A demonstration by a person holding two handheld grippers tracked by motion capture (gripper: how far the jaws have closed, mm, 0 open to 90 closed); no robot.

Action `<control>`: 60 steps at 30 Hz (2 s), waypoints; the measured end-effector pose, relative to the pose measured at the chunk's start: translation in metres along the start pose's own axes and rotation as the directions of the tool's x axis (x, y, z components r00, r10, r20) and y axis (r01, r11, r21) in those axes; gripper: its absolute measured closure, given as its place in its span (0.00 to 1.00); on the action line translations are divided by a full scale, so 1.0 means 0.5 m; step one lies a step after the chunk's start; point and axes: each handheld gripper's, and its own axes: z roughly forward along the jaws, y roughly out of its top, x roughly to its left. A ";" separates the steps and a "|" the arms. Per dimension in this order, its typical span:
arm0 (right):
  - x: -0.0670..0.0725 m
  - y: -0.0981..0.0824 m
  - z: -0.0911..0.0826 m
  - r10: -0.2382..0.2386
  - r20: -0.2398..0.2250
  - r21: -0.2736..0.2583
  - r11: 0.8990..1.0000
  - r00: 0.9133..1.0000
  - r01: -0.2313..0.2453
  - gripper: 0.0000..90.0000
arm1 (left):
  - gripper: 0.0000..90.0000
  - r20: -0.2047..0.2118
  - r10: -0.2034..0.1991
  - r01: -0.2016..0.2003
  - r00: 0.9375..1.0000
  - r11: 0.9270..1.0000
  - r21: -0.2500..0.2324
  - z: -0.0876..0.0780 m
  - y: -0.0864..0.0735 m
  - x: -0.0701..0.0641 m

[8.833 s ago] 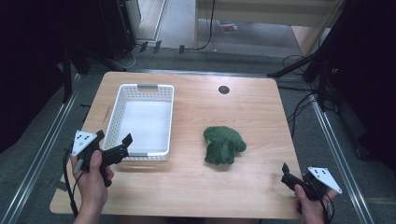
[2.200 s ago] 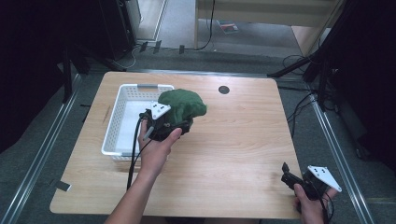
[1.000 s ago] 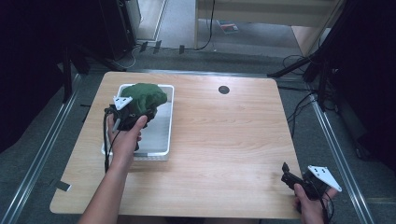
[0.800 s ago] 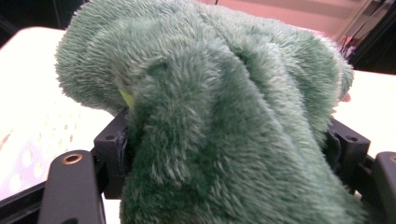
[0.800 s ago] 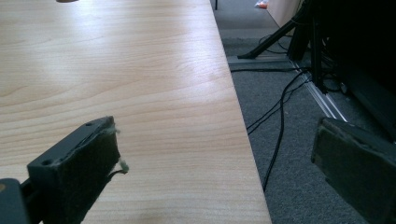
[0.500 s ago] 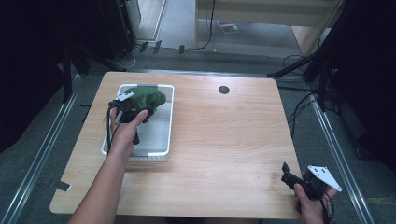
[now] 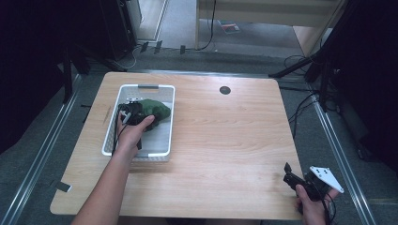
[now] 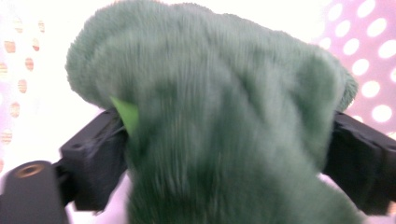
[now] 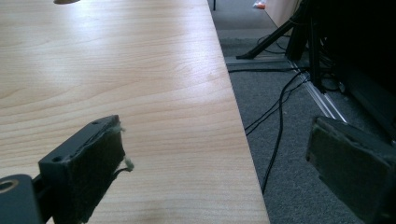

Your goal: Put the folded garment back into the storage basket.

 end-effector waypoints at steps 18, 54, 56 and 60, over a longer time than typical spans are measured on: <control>0.000 0.000 0.000 -0.003 0.002 -0.001 1.000 1.000 0.003 0.04 | 0.00 0.021 -0.009 0.012 1.000 0.993 -0.114 -0.106 0.029 0.017; 0.000 0.000 0.001 0.002 0.009 0.003 1.000 1.000 -0.002 0.04 | 0.00 0.125 0.099 -0.058 0.987 0.952 -0.299 -0.241 -0.054 0.022; 0.000 0.000 0.001 0.002 0.008 0.003 1.000 1.000 -0.002 0.04 | 0.00 0.140 0.095 -0.046 0.986 0.946 -0.320 -0.246 -0.073 0.036; 0.000 0.001 0.001 0.005 0.009 0.004 1.000 1.000 -0.005 0.04 | 0.00 0.140 0.090 -0.038 0.986 0.940 -0.339 -0.254 -0.090 0.055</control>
